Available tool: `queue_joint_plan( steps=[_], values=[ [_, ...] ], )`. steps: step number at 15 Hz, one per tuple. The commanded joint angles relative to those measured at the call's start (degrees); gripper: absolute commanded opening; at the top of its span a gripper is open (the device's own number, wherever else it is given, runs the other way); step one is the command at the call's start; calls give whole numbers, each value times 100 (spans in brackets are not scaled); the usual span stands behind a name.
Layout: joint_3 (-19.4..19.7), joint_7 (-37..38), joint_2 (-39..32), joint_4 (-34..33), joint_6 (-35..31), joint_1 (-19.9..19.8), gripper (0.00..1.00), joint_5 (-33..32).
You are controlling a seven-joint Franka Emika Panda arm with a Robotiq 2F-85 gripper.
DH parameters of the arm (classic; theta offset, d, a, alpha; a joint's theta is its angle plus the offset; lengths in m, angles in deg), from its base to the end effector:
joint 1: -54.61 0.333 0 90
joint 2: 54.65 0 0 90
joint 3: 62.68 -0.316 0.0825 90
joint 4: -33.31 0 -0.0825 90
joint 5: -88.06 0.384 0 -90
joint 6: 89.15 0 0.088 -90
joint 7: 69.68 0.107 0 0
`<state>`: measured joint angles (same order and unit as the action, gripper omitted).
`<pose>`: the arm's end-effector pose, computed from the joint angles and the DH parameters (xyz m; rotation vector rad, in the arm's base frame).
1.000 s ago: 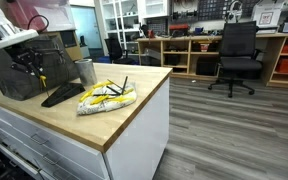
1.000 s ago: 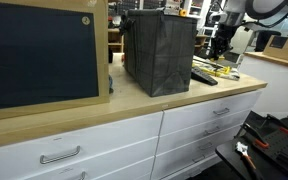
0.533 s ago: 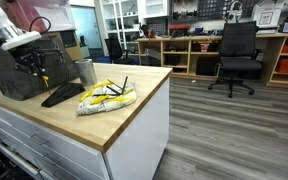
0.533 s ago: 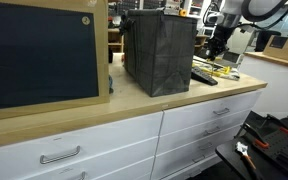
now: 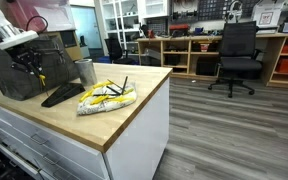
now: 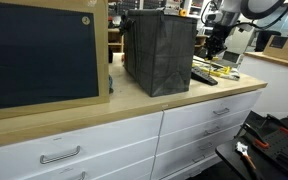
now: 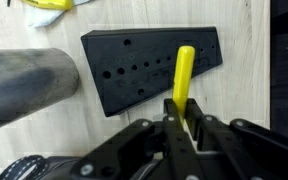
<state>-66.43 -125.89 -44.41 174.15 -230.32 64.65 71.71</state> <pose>0.4625 0.1140 0.3821 2.1740 1.8844 0.1346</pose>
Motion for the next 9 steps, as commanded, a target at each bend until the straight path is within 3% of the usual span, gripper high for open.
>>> queue_joint_plan(
  steps=[1, 9],
  values=[
    [-28, -220, 66, 12, 61, 24, 4, 221],
    [-16, -186, 160, 169, 239, -5, 4, 244]
  ],
)
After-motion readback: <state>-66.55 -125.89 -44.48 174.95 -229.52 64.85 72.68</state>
